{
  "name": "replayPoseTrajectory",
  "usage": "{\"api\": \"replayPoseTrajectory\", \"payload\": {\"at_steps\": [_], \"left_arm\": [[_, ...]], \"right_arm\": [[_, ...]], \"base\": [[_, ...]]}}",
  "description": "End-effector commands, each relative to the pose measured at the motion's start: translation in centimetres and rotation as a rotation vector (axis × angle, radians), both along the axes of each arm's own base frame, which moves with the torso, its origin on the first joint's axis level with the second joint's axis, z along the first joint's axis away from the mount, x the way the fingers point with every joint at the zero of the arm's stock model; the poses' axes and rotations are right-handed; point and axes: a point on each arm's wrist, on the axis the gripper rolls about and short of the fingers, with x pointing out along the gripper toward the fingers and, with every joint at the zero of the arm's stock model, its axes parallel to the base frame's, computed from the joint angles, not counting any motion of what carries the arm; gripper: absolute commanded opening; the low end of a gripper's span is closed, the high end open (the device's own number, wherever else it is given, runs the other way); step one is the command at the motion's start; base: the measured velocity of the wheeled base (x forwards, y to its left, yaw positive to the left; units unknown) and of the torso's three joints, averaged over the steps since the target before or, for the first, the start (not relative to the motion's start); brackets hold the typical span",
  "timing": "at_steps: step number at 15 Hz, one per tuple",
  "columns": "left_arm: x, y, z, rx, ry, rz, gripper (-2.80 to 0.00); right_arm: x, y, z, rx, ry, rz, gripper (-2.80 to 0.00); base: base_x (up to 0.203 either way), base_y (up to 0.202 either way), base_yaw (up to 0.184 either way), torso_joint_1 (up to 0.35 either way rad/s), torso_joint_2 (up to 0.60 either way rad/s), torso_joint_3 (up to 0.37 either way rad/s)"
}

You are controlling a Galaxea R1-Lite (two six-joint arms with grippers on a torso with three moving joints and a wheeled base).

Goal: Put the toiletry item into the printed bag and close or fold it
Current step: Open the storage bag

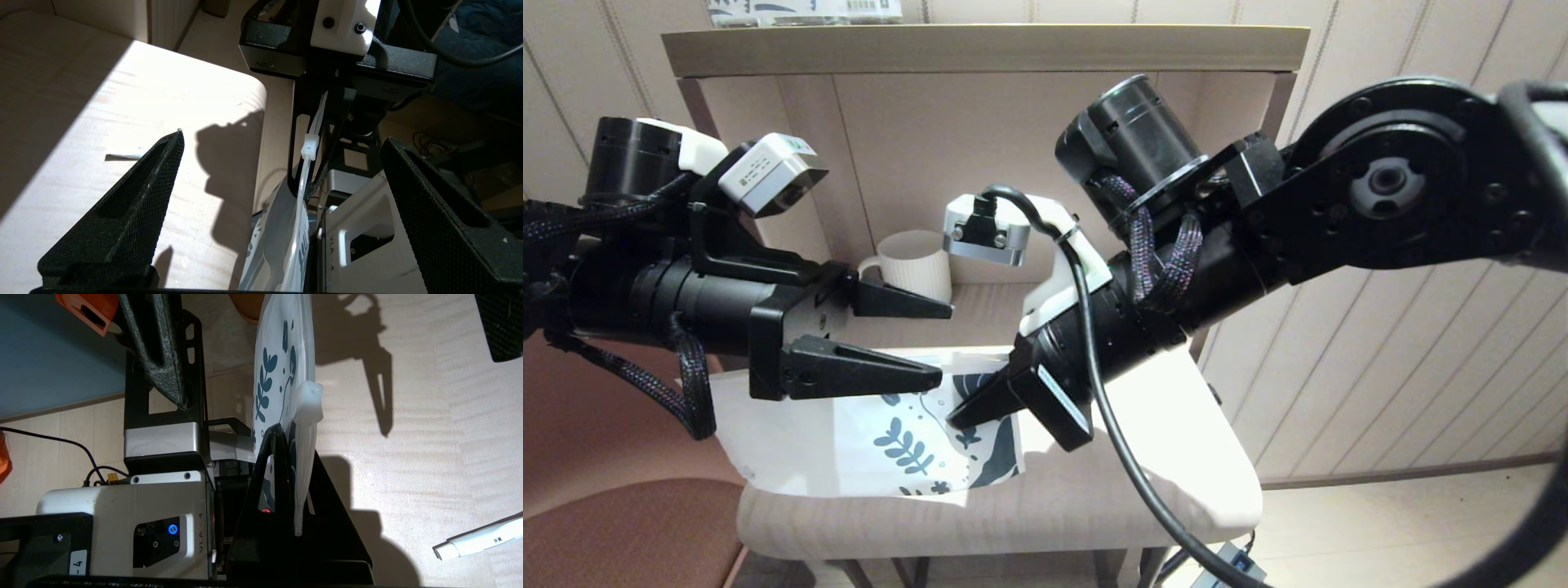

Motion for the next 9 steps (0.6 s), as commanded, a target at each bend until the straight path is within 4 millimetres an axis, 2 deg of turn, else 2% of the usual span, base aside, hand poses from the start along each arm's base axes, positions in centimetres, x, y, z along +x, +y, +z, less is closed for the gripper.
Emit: {"api": "replayPoseTrajectory", "payload": {"at_steps": [1,9], "left_arm": [[-0.05,-0.06,0.05,-0.003,-0.002,-0.008,0.0],[-0.53,-0.38,-0.21,0.01,-0.018,-0.013,0.0]], "right_arm": [[0.02,0.06,-0.14,-0.004,0.005,0.004,-2.8],[0.21,0.04,-0.03,0.005,-0.003,0.0,-2.8]], "base": [[0.0,0.0,0.0,0.0,0.0,0.0],[0.0,0.0,0.0,0.0,0.0,0.0]]}}
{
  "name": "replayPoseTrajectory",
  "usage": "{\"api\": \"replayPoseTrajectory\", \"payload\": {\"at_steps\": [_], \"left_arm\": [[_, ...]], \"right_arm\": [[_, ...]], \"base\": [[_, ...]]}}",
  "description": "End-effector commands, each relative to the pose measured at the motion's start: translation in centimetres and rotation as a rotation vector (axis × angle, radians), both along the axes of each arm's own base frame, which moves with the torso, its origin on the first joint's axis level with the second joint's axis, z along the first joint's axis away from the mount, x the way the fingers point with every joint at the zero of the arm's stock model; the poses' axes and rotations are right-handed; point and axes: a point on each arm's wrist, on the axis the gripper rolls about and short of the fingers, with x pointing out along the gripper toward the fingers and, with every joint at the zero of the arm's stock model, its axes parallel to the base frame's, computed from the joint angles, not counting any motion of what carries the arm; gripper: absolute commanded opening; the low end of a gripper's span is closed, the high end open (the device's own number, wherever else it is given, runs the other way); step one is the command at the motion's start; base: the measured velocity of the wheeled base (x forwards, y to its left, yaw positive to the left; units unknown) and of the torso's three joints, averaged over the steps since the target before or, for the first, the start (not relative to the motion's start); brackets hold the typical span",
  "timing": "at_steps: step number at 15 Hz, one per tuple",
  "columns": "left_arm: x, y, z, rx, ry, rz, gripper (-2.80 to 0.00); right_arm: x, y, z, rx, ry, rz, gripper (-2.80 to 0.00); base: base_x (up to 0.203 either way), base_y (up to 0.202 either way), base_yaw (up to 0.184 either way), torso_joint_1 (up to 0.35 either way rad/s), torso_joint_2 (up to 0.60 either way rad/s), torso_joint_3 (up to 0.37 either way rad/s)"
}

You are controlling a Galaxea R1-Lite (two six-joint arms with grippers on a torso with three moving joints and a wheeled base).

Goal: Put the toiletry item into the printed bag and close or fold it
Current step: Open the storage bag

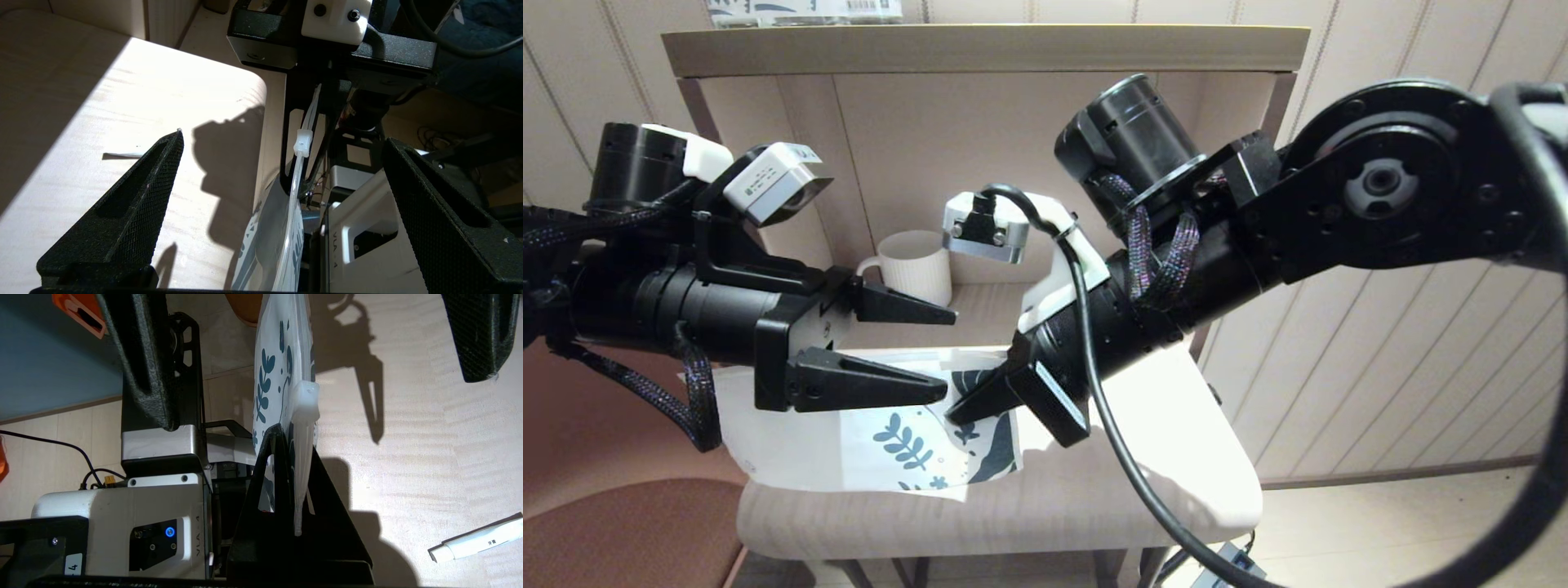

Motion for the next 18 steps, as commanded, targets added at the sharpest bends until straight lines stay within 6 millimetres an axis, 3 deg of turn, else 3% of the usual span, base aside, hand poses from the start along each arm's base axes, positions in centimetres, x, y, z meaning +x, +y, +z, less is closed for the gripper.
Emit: {"api": "replayPoseTrajectory", "payload": {"at_steps": [1,6,7,18], "left_arm": [[-0.15,0.03,0.08,-0.004,-0.002,-0.006,0.0],[-0.22,-0.07,-0.19,-0.001,-0.004,-0.011,0.0],[-0.21,-0.03,-0.22,-0.001,-0.007,-0.01,-2.8],[-0.8,-0.43,0.14,0.003,-0.022,-0.017,-2.8]], "right_arm": [[0.0,-0.03,-0.04,-0.001,0.002,0.003,-2.8],[-0.01,0.05,-0.05,0.0,0.002,0.005,-2.8],[-0.01,0.05,-0.08,-0.001,0.002,0.005,-2.8],[-0.04,0.1,0.05,0.008,-0.005,0.006,-2.8]], "base": [[0.0,0.0,0.0,0.0,0.0,0.0],[0.0,0.0,0.0,0.0,0.0,0.0],[0.0,0.0,0.0,0.0,0.0,0.0],[0.0,0.0,0.0,0.0,0.0,0.0]]}}
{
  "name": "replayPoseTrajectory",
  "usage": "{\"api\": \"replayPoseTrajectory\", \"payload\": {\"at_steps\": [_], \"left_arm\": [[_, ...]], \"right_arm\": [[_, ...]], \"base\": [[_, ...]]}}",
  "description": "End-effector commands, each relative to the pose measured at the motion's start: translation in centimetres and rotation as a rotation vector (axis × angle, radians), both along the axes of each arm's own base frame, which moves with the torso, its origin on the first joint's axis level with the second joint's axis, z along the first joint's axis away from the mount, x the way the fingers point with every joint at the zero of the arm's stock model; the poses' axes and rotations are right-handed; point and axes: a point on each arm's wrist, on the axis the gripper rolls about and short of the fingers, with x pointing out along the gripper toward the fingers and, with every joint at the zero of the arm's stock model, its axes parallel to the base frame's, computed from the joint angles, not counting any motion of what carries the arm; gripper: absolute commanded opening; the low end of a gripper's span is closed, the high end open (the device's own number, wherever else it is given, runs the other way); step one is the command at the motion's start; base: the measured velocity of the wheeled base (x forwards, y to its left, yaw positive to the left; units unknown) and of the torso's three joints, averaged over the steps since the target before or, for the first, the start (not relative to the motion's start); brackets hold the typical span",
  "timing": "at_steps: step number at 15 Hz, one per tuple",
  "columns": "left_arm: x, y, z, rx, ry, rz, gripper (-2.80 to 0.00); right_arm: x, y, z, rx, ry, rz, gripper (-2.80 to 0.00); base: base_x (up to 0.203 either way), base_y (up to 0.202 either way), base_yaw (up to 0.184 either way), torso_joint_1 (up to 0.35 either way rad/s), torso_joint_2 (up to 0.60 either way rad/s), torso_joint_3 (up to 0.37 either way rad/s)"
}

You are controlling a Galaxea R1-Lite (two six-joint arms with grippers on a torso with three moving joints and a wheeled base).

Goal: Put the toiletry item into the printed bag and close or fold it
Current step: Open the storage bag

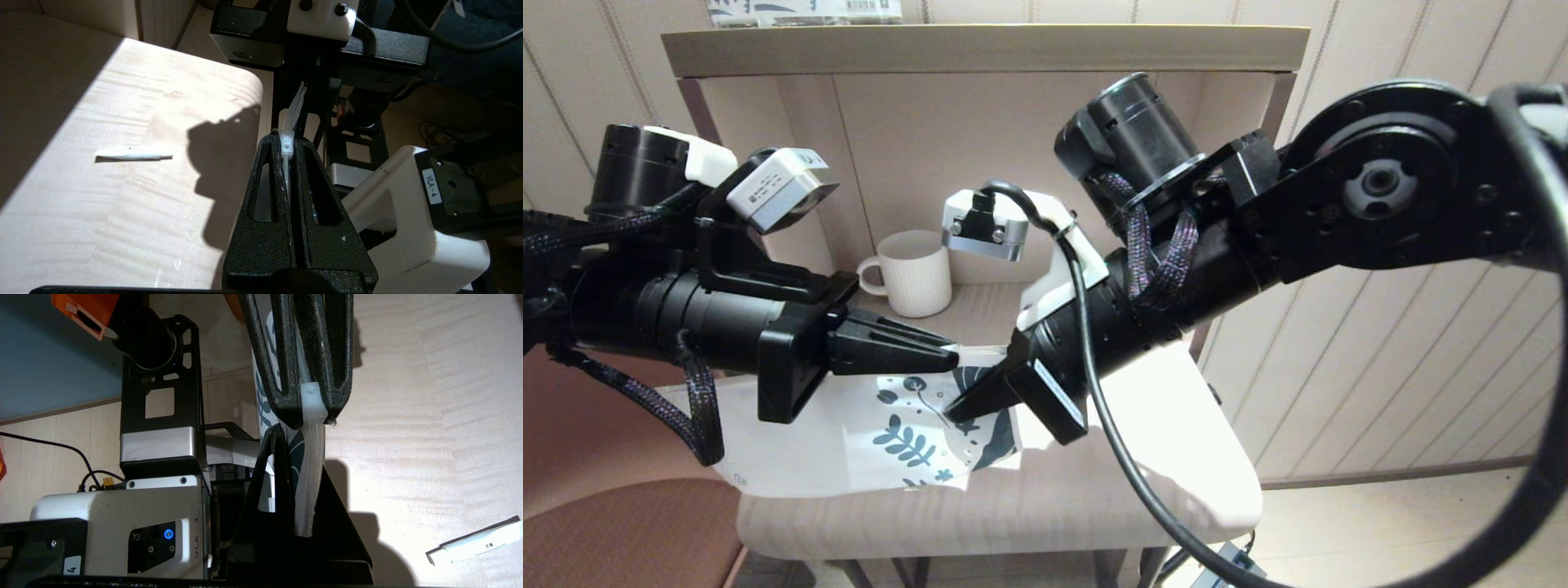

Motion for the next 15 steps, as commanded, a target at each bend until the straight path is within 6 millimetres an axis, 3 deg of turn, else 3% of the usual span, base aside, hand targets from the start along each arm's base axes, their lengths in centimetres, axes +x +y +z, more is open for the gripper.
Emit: {"api": "replayPoseTrajectory", "payload": {"at_steps": [1,8,15], "left_arm": [[-0.4,0.2,0.3,-0.006,-0.01,-0.005,-2.8],[-1.1,0.4,0.5,-0.008,-0.018,-0.004,-2.8],[-1.3,0.5,-0.6,0.007,-0.006,-0.005,-2.8]], "right_arm": [[0.0,0.0,0.0,-0.002,0.004,0.004,-2.8],[0.3,-1.8,0.7,0.004,0.001,-0.038,-2.8],[0.1,-4.1,1.5,0.011,-0.007,-0.079,-2.8]], "base": [[0.0,0.0,0.0,0.0,0.0,0.0],[0.0,0.0,0.0,0.0,0.0,0.0],[0.0,0.0,0.0,0.0,0.0,0.0]]}}
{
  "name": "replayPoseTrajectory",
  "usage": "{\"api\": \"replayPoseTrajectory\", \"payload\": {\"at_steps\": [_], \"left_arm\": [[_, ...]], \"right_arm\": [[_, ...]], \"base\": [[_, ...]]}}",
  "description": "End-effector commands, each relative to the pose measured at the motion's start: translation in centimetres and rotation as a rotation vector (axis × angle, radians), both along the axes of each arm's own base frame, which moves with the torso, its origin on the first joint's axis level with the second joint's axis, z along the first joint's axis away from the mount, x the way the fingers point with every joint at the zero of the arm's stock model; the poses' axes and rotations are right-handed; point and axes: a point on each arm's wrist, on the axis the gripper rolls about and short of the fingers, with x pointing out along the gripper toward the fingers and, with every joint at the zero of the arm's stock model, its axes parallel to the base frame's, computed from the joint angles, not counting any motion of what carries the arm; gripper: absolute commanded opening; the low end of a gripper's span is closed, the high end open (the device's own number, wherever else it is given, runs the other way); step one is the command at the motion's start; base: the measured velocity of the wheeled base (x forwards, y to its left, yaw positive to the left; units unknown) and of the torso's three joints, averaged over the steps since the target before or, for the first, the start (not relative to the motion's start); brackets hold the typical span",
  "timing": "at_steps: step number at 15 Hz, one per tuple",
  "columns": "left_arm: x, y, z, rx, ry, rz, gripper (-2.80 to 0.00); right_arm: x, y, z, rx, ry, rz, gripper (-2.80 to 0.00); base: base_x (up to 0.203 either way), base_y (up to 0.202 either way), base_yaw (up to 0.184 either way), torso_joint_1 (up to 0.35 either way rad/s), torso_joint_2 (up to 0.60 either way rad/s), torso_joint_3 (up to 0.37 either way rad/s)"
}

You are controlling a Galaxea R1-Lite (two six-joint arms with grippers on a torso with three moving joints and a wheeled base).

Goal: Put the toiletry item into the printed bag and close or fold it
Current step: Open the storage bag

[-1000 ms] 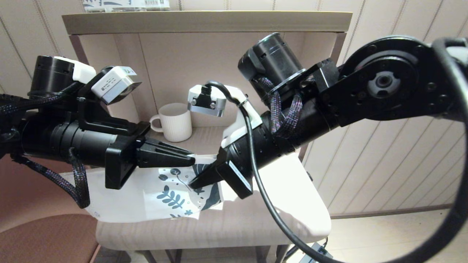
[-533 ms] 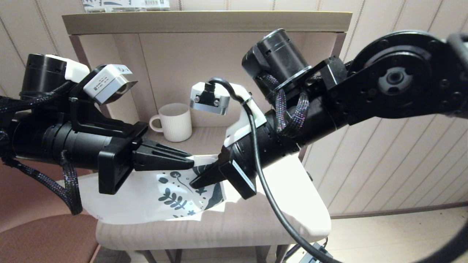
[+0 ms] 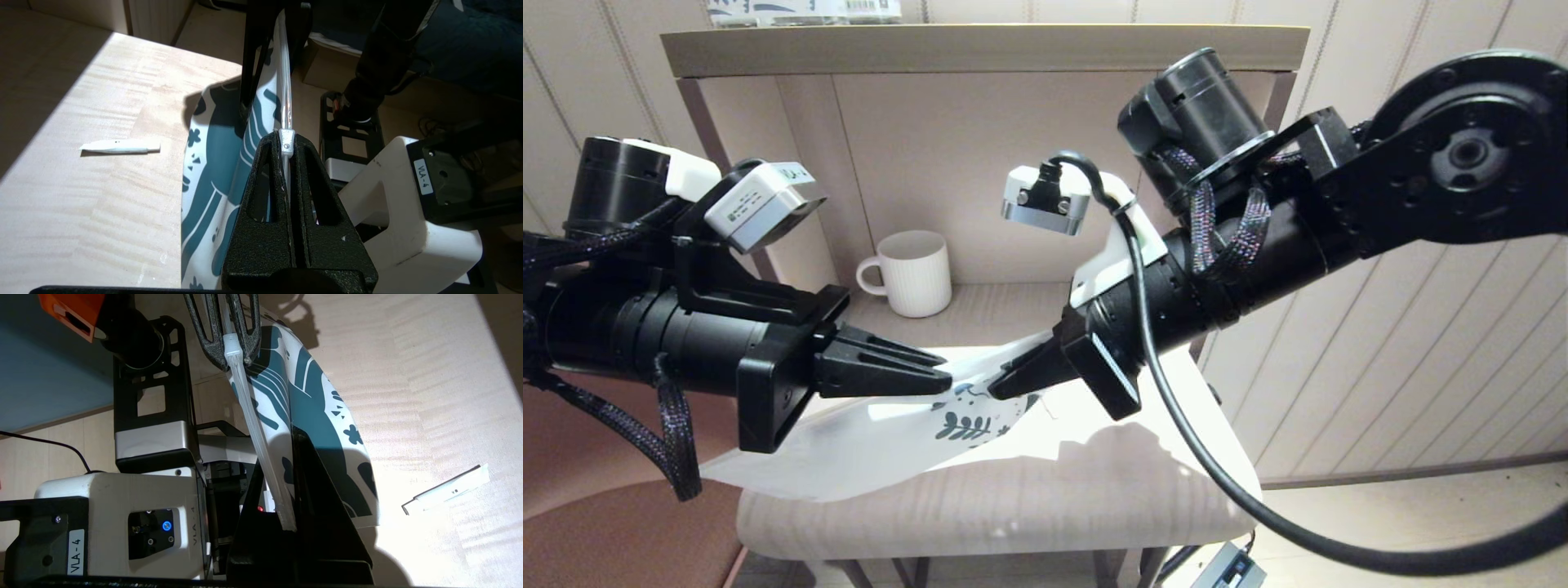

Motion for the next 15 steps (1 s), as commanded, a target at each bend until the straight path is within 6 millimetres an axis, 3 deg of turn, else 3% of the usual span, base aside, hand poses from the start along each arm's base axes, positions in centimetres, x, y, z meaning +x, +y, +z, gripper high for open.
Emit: {"api": "replayPoseTrajectory", "payload": {"at_steps": [1,15], "left_arm": [[-0.1,0.0,-0.4,0.003,0.009,-0.006,-2.8],[-0.9,1.1,-1.5,0.031,0.008,0.036,-2.8]], "right_arm": [[-0.3,-1.1,0.7,0.012,-0.011,-0.014,-2.8],[-0.1,-5.8,1.7,0.03,-0.021,-0.123,-2.8]], "base": [[0.0,0.0,0.0,0.0,0.0,0.0],[0.0,0.0,0.0,0.0,0.0,0.0]]}}
